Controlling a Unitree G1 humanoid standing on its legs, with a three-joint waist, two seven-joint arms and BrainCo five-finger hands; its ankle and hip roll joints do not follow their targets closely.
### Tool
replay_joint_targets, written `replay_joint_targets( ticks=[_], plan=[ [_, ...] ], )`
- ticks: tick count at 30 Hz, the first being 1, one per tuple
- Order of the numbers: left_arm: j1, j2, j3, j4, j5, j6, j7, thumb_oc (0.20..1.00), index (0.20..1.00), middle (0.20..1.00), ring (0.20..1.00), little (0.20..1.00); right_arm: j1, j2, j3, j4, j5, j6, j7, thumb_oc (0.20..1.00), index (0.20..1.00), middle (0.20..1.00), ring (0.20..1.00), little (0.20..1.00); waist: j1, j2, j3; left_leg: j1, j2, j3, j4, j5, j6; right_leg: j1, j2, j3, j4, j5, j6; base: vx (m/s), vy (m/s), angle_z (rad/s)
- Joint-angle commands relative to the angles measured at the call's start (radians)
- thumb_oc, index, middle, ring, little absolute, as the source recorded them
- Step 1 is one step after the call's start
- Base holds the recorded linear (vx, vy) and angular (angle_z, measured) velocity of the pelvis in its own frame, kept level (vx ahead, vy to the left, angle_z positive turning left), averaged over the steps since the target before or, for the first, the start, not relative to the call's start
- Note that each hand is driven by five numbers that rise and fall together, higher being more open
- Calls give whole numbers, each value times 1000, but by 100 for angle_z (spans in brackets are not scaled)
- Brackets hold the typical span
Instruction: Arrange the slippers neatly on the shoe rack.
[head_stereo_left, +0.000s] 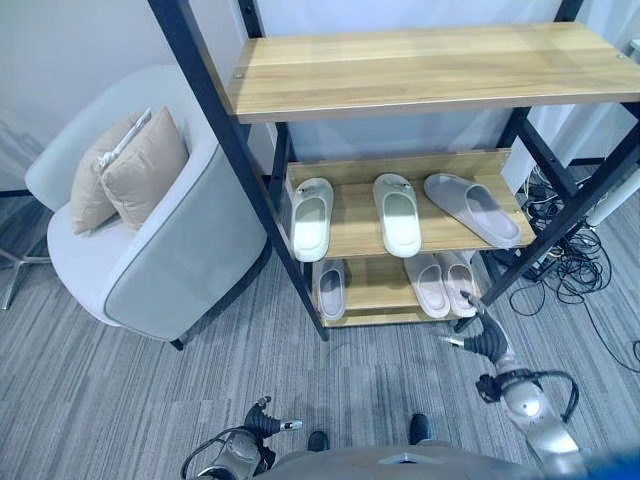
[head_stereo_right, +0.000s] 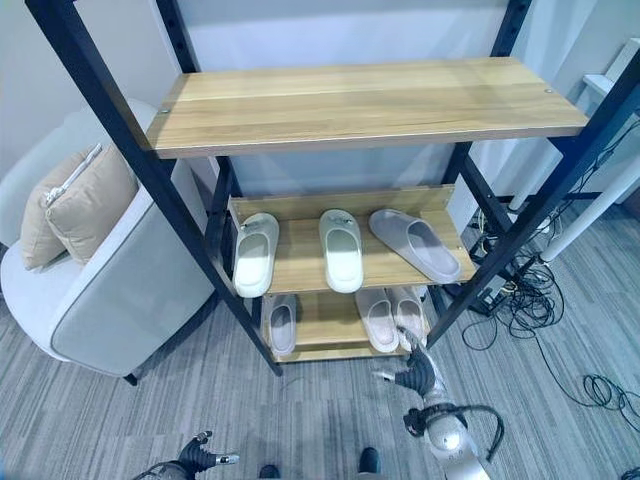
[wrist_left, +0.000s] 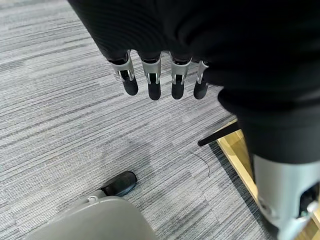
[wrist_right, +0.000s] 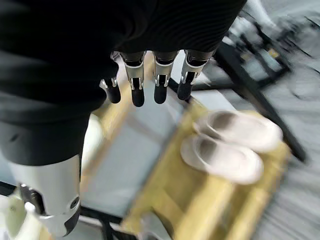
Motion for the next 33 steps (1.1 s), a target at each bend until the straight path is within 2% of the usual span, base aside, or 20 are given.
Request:
replay_joint_targets(
  ticks=[1,8,15,25,33],
  plan=[
    [-54,-43,-53,67,45,-20,13,1000,1000,1000,1000,1000,-94,-47,-41,-48,-48,-46,-71,1000,1000,1000,1000,1000,38,-26,28,-26,-14,15,12,-38,8,46,-46,-5,12,-11,63,0,0,0],
    [-66,-45,-96,59,38,-24,7,1000,1000,1000,1000,1000,-296,-59,-100,26,13,-33,-156,1000,1000,1000,1000,1000,79,-17,51,-93,-21,-15,12,-19,6,4,-47,-23,12,-8,61,-4,12,14],
    [-90,-46,-125,58,-26,-32,16,1000,1000,1000,1000,1000,-489,-65,-113,197,172,-30,-203,1000,1000,1000,1000,1000,129,-8,85,-199,-34,-48,12,21,-6,-72,-51,-52,12,8,59,-22,8,19],
    [-119,-69,-156,59,-38,-30,42,1000,1000,1000,1000,1000,-527,-23,-142,231,271,-48,-239,1000,1000,1000,1000,1000,161,6,95,-266,-52,-90,12,39,-14,-106,-68,-92,12,13,61,23,16,10],
    [-146,-79,-175,44,-35,-26,68,1000,1000,1000,1000,1000,-538,35,-129,168,272,-49,-264,1000,1000,1000,1000,1000,182,8,103,-284,-65,-124,12,41,-16,-99,-81,-131,12,9,67,5,28,15]
  ],
)
